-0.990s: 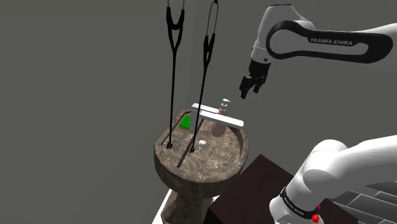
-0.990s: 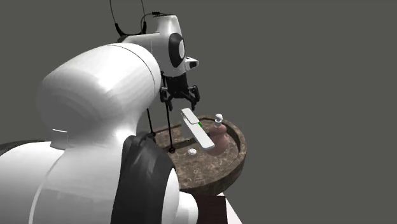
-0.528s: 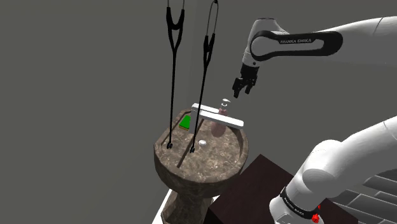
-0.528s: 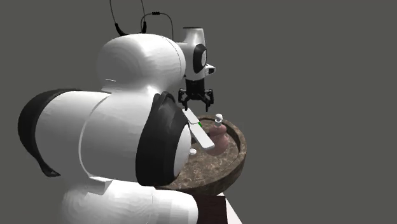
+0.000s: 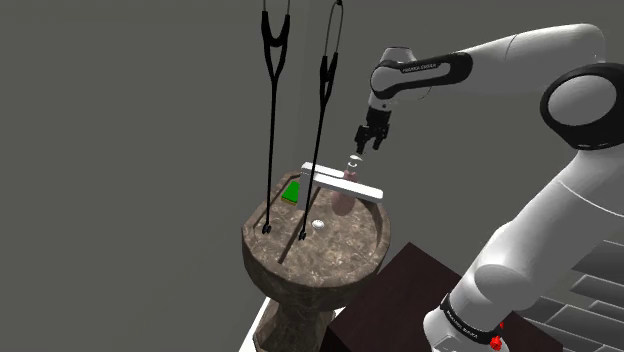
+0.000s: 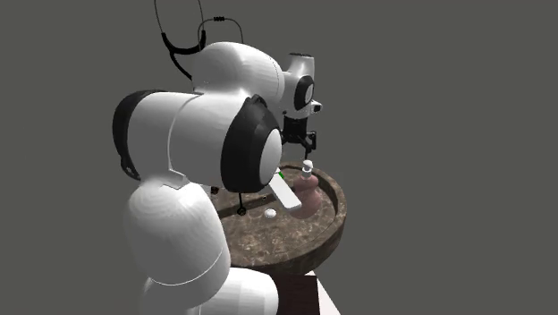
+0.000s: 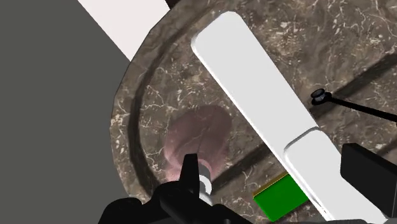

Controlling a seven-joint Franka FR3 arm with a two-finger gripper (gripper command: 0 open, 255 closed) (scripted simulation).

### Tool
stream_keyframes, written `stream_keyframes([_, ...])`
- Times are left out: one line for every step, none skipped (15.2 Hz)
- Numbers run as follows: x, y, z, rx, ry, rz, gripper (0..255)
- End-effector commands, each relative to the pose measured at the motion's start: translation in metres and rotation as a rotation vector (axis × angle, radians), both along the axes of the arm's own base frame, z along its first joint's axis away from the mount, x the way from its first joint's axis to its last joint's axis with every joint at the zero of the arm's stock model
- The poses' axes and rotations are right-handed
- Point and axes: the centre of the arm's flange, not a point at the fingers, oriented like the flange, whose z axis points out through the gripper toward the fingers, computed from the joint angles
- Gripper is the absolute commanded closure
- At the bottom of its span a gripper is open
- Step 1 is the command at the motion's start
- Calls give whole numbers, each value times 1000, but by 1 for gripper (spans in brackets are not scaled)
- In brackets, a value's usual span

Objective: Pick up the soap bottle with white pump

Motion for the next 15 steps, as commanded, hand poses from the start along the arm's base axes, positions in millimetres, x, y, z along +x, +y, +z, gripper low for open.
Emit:
stream_keyframes([19, -17, -17, 18, 6, 0, 0])
stream_keyframes([29, -26, -25, 27, 9, -1, 0])
stream_keyframes([38, -34, -32, 36, 12, -1, 0])
stream_keyframes([47, -42, -40, 46, 15, -2, 0])
stream_keyframes([56, -50, -47, 55, 18, -2, 0])
stream_keyframes([65, -58, -55, 64, 21, -3, 0])
stream_keyframes([74, -66, -63, 73, 24, -3, 0])
stream_keyframes([83, -74, -71, 82, 27, -4, 0])
stream_keyframes([83, -74, -71, 83, 27, -4, 0])
stream_keyframes([83, -74, -77, 83, 27, -4, 0])
stream_keyframes([83, -74, -82, 83, 27, -4, 0])
stream_keyframes([83, -74, -87, 83, 27, -4, 0])
stream_keyframes([83, -74, -92, 83, 27, -4, 0])
stream_keyframes([83, -74, -98, 83, 27, -4, 0])
stream_keyframes([83, -74, -103, 83, 27, -4, 0])
